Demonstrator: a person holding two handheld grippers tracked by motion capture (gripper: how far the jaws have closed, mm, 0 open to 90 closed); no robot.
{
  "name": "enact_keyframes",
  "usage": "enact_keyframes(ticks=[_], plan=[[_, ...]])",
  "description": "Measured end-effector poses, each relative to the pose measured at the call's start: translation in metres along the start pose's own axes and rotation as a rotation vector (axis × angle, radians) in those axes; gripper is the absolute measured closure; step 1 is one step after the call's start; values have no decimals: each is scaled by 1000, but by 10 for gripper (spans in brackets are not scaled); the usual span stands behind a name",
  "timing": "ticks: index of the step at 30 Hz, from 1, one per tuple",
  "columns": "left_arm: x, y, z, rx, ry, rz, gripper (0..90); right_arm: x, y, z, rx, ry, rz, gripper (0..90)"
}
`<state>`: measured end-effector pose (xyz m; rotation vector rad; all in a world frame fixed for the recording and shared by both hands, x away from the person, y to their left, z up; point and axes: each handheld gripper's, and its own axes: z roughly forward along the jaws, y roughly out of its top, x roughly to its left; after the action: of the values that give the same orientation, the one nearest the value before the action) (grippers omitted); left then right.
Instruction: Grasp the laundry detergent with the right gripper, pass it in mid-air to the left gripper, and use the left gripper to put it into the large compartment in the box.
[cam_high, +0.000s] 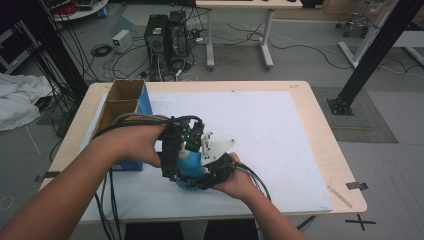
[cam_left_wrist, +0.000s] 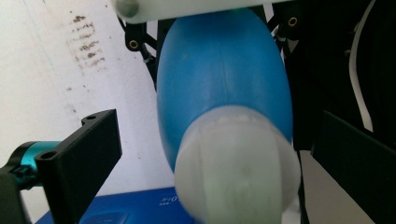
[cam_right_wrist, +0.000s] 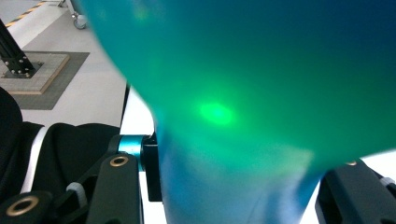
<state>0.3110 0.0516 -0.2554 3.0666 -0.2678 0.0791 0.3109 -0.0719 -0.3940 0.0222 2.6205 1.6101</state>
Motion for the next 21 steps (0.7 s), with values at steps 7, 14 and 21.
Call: enact_keyframes(ticks=[7,14,21], plan=[[-1,0,7,21,-12,-8,17,2,4,5,-2,7,0,462],[-2,2,11,30,-8,8,17,2,4,5,1,3,-2,463],[-3,6,12,34,1,13,30,2,5,4,-1,7,7,468]])
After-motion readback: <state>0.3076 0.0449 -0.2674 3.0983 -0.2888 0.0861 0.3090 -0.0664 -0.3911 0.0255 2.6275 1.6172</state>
